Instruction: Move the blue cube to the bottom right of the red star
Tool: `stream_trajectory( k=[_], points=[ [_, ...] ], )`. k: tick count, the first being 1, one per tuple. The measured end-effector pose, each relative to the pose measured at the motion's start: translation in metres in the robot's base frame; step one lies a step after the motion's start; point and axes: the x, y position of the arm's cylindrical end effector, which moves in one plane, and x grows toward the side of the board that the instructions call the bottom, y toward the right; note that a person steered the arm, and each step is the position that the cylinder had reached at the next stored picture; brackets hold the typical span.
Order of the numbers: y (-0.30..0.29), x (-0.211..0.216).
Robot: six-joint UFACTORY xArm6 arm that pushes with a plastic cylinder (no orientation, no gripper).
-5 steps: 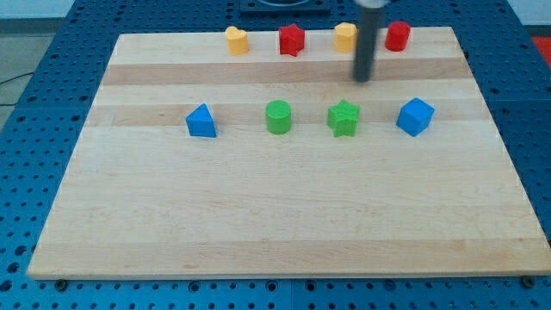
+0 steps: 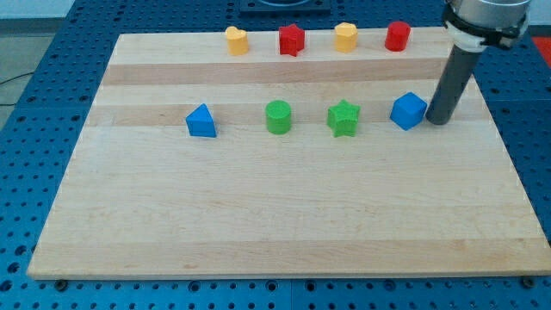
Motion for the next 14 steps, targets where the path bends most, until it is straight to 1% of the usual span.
stream_trajectory(
  k=[1,2,3,4,5,6,7,8,9,10,11,12,13,14],
  points=[
    [-0.050,-0.014],
    [-0.078,-0.039],
    [-0.024,-0.006],
    [-0.060,0.032],
    [-0.066,0.015],
    [-0.100,-0.009],
    [-0.129,-0.024],
    [-0.130,-0.047],
    [-0.130,-0.036],
    [-0.155,-0.019],
    [-0.180,-0.036],
    [-0.154,-0.056],
    [-0.131,-0.057],
    [-0.131,-0.057]
  ],
)
